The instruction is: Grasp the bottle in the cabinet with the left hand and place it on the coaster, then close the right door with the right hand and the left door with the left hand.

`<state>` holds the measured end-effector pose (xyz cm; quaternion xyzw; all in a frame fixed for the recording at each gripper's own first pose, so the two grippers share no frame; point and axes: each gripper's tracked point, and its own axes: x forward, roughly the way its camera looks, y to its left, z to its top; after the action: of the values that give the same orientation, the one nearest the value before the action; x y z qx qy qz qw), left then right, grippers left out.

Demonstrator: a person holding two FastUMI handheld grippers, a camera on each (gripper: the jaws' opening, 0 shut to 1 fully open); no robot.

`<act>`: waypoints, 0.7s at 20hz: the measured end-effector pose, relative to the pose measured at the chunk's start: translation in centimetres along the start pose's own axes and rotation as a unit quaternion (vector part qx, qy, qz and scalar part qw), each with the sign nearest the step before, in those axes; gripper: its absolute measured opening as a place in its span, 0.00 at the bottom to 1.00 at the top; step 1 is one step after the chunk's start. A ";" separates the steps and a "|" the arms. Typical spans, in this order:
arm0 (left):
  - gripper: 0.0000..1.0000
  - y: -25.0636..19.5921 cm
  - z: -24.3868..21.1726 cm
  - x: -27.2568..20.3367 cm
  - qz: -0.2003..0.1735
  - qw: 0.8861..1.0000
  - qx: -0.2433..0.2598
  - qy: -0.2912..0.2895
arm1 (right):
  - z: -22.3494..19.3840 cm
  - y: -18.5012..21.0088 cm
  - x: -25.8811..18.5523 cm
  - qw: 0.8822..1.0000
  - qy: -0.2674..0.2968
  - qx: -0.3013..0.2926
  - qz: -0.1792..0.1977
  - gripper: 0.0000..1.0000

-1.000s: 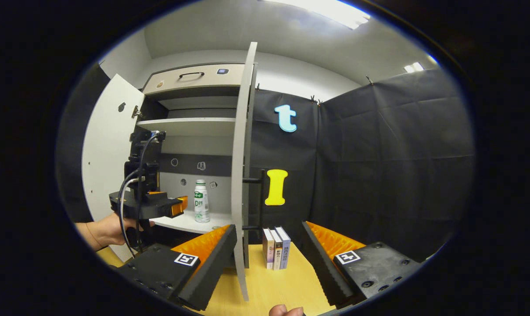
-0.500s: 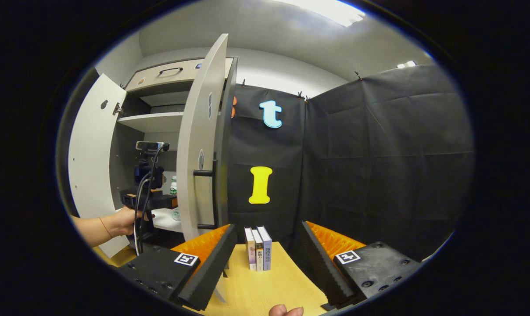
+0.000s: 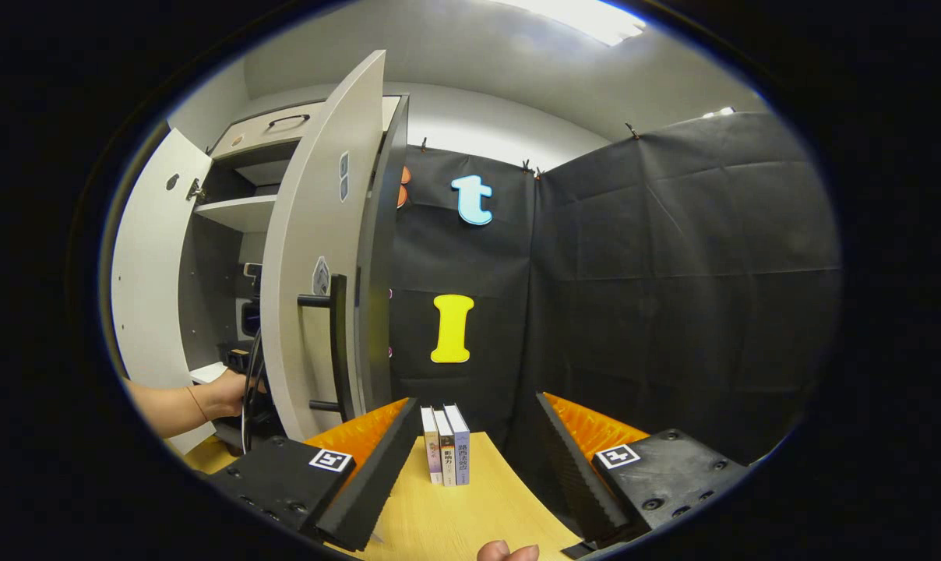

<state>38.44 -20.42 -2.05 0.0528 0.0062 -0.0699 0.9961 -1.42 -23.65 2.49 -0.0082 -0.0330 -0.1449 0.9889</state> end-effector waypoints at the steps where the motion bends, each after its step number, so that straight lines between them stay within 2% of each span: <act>1: 0.94 0.0 -0.2 0.1 0.000 1.000 0.000 0.001 | 0.0 0.0 -0.1 1.000 0.001 0.000 0.000 0.97; 2: 0.92 0.1 -0.2 0.0 -0.003 1.000 -0.002 -0.001 | 0.0 0.1 -0.1 1.000 0.001 -0.001 0.000 0.97; 3: 0.81 -0.2 -0.1 0.1 -0.013 1.000 -0.007 0.000 | 0.0 0.2 -0.2 1.000 0.001 0.000 0.001 0.97; 5: 0.78 0.2 0.7 -0.5 -0.012 1.000 -0.009 -0.009 | 0.3 0.5 -0.5 1.000 -0.002 -0.002 0.003 0.97; 7: 0.77 0.6 2.3 -1.8 -0.009 1.000 -0.008 -0.023 | 0.7 1.1 -0.8 1.000 -0.006 -0.002 0.005 0.97; 14: 0.77 3.1 5.1 -11.4 -0.018 0.999 -0.016 -0.043 | 1.2 2.6 -2.2 1.000 -0.015 0.006 0.005 0.97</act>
<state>27.61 -16.33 3.56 0.0332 -0.0348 -0.0904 0.9947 -2.92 -20.53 3.53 -0.0045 -0.0482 -0.1392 0.9891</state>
